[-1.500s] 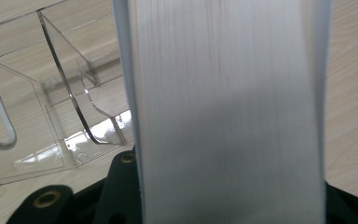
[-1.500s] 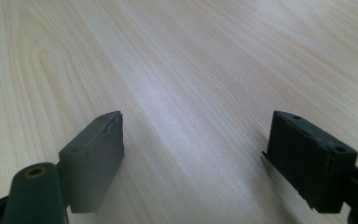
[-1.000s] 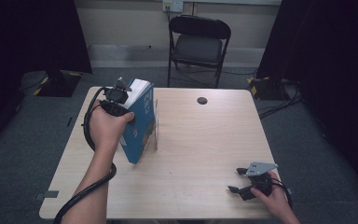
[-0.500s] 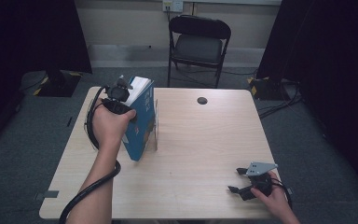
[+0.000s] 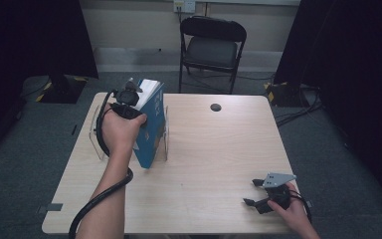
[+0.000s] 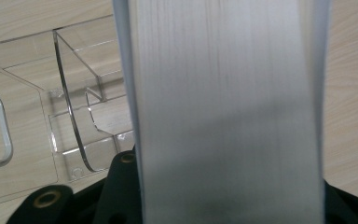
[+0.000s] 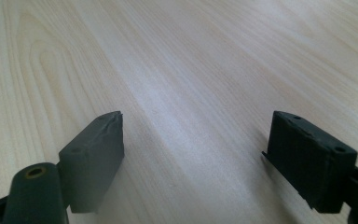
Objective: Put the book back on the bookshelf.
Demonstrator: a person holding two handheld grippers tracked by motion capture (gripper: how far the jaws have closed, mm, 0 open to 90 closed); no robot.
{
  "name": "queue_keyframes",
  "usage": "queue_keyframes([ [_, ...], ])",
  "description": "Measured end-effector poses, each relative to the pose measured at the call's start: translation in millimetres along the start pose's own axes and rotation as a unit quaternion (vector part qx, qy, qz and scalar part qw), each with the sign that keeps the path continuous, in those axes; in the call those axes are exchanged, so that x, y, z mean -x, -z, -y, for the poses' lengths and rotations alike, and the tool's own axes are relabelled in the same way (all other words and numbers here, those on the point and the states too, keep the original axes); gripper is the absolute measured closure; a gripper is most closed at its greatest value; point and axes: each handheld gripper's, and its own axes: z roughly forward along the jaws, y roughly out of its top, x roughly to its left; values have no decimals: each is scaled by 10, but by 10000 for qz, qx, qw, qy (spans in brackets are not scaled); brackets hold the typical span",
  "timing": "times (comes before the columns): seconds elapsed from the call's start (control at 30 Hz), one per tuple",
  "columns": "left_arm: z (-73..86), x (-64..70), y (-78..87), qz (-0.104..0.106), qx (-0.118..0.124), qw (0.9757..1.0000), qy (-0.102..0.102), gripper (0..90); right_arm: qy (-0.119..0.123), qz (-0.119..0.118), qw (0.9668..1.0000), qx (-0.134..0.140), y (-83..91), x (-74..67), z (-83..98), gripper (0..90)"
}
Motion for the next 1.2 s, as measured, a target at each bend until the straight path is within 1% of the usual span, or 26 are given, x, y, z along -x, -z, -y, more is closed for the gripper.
queue_keyframes([
  [0.2, 5, -13, -40, -59, 23, 10000, 70, 622, 3, 3, 10000, 1, 0, 0, 0, 182],
  [0.23, 7, -23, -52, -42, 41, 10000, 60, 621, 1, -13, 10000, 2, 0, 1, 0, 182],
  [0.27, 8, -25, -56, -40, 37, 9999, 110, 621, 1, -13, 10000, 2, 0, 1, 0, 182],
  [0.3, 9, -31, -66, -28, 31, 9999, 108, 621, 2, -11, 10000, 3, 0, 1, 0, 182],
  [0.33, 11, -26, -78, -47, 47, 9999, 139, 621, 1, -3, 10000, 3, -1, 0, 0, 182],
  [0.47, 16, -15, -124, -102, 87, 9998, 137, 622, 1, -12, 10000, 3, -1, 1, 0, 181],
  [0.67, 24, -22, -185, -106, 89, 9996, 240, 621, 2, -12, 10000, 4, -1, 1, 0, 182],
  [0.73, 33, -21, -203, -126, 122, 9996, 220, 621, 1, -5, 10000, 3, -1, 1, 0, 182],
  [0.93, 25, -3, -241, -163, 98, 9996, 210, 621, 1, -11, 10000, 3, 0, 1, 0, 182],
  [1.03, 29, -5, -265, -187, 82, 9995, 240, 621, 1, -12, 10000, 3, 0, 1, 0, 182],
  [1.2, 22, -2, -273, -199, 125, 9994, 271, 620, 2, -12, 10000, 2, 0, 1, 0, 182],
])
